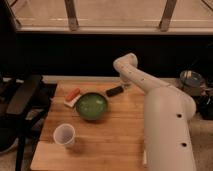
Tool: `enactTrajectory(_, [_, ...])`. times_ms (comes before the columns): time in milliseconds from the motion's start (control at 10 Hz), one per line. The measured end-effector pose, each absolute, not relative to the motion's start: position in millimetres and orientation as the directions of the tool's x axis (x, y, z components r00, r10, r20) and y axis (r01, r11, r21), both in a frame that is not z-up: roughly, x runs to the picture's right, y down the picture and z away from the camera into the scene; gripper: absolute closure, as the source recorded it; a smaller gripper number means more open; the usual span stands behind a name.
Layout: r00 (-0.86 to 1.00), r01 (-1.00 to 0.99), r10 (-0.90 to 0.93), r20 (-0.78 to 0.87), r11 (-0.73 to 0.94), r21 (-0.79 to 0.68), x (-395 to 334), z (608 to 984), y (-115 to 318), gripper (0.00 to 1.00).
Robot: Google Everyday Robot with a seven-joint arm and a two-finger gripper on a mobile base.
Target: Push the eraser across the table
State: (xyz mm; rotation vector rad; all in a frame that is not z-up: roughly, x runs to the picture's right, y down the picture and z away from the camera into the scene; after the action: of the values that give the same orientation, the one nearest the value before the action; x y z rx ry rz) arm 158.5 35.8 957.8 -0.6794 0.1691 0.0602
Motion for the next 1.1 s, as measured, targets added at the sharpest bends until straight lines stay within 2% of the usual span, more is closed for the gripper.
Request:
enactTrajectory(600, [0.993, -0.079, -0.007, -0.120, 0.713, -0.697, 152.0, 994.4, 55.6, 1.00])
enactTrajectory(1100, [0.993, -0.075, -0.009, -0.116, 0.712, -0.698, 148.8, 991.9, 53.7, 1.00])
